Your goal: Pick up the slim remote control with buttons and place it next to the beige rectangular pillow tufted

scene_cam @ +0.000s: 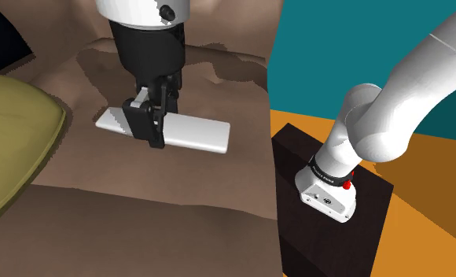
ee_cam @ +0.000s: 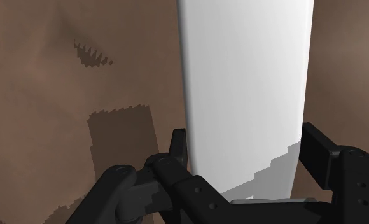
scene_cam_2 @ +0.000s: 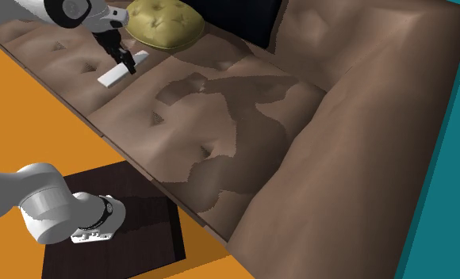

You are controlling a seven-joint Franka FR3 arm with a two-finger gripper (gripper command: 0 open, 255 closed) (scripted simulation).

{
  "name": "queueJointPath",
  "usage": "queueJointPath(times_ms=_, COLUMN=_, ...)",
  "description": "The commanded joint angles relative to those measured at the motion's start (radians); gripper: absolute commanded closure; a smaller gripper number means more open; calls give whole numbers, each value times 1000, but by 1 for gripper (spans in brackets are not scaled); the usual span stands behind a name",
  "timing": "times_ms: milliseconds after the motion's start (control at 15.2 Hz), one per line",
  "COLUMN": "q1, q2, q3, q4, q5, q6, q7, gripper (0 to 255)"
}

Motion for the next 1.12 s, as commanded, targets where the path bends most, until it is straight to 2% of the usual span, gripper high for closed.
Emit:
queueJointPath(times_ms=0, q1=2, q2=3, q3=4, q4=-25, q5=0, q6=29, q7=3, gripper=255)
queueJointPath(times_ms=792, q1=5, q2=33, q3=20, q4=-161, q5=-9, q6=191, q7=15, gripper=255)
queueJointPath(times_ms=1056, q1=5, q2=36, q3=21, q4=-168, q5=-10, q6=201, q7=16, gripper=255)
